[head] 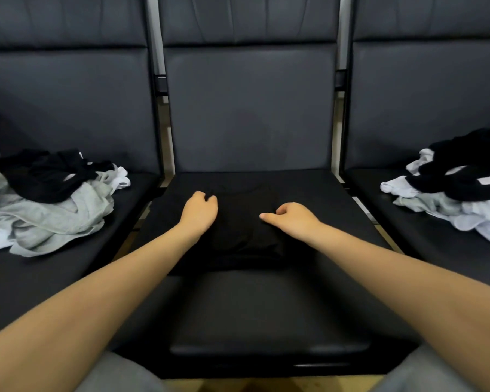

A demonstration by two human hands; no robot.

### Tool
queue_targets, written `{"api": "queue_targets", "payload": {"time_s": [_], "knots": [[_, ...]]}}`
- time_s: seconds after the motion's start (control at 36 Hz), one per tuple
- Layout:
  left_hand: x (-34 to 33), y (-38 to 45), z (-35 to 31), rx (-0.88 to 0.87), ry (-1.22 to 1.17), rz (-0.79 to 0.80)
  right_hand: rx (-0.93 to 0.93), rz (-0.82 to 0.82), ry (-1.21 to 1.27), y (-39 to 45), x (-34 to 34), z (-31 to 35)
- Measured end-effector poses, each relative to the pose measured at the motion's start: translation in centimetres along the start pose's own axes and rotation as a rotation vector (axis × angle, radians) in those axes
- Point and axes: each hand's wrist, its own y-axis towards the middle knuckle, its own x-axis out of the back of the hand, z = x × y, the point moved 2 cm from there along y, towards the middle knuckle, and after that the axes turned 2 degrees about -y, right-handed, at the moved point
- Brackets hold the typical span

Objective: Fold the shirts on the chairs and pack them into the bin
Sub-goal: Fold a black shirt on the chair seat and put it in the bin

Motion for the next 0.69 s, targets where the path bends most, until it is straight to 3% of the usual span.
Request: {"api": "queue_targets", "payload": {"time_s": [0.08,0.17,0.33,0.44,0.5,0.61,0.69], "knots": [[0.5,0.3,0.2,0.058,-0.14,-0.056,-0.021,0.004,0.006,-0.1,-0.1,0.2],[1.0,0.1,0.9,0.004,0.007,-0.059,-0.038,-0.022,-0.055,-0.2,-0.3,0.4],[1.6,-1.1,2.0,-0.209,0.596,-0.071,-0.051,-0.081,-0.226,-0.8,-0.8,1.4],[1.5,-1.4,2.3,-0.447,0.597,-0.15,-0.064,-0.093,-0.255,-1.0,-1.5,2.2],[1.3,-1.2,2.6,-0.556,0.593,-0.093,-0.067,-0.108,-0.285,-0.8,-2.0,2.3],[0.3,-0.8,3.4,-0.414,0.713,0.136,-0.052,-0.102,-0.374,-0.6,-2.5,2.5],[0.1,-0.7,3.4,-0.367,0.75,0.159,-0.06,-0.081,-0.293,-0.6,-2.3,2.1]]}}
